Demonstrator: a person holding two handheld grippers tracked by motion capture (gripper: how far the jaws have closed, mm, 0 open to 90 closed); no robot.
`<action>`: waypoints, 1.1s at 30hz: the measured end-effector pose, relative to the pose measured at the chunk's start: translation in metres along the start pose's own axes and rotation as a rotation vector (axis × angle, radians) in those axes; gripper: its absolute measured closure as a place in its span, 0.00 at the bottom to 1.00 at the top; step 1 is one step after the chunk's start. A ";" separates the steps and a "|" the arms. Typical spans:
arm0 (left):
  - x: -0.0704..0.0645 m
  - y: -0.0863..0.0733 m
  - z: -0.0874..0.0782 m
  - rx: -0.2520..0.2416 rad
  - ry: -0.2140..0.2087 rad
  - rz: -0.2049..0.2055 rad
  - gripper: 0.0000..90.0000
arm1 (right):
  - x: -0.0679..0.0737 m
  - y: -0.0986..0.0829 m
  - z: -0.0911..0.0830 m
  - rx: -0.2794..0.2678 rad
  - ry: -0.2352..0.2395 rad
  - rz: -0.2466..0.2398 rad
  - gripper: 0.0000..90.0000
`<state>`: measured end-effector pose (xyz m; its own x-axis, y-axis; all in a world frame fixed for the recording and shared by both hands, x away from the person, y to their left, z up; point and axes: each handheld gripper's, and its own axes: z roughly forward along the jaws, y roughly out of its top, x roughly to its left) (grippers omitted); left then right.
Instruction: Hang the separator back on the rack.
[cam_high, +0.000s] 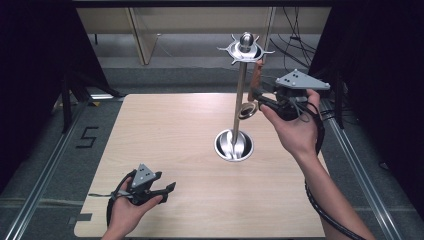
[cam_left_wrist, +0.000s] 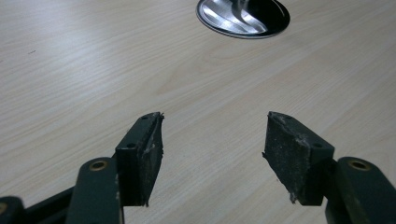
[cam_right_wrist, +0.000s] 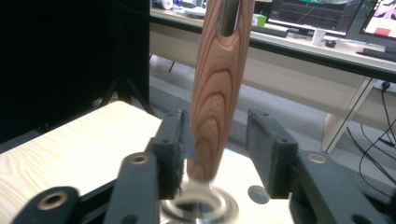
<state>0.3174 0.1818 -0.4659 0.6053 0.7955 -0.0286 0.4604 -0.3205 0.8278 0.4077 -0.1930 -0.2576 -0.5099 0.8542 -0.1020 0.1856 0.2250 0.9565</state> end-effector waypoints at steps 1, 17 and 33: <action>0.000 0.000 0.000 0.000 0.001 0.001 0.41 | 0.000 -0.001 -0.002 0.003 0.001 -0.002 0.60; 0.002 -0.001 0.000 0.001 0.002 0.001 0.41 | -0.011 -0.041 -0.035 0.052 -0.001 0.012 0.55; 0.001 -0.001 0.001 0.014 0.013 0.008 0.41 | -0.029 -0.094 -0.059 0.113 -0.014 0.010 0.54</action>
<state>0.3179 0.1821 -0.4675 0.6007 0.7994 -0.0147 0.4647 -0.3341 0.8200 0.3553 -0.2661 -0.3281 -0.4954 0.8632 -0.0969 0.2847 0.2667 0.9208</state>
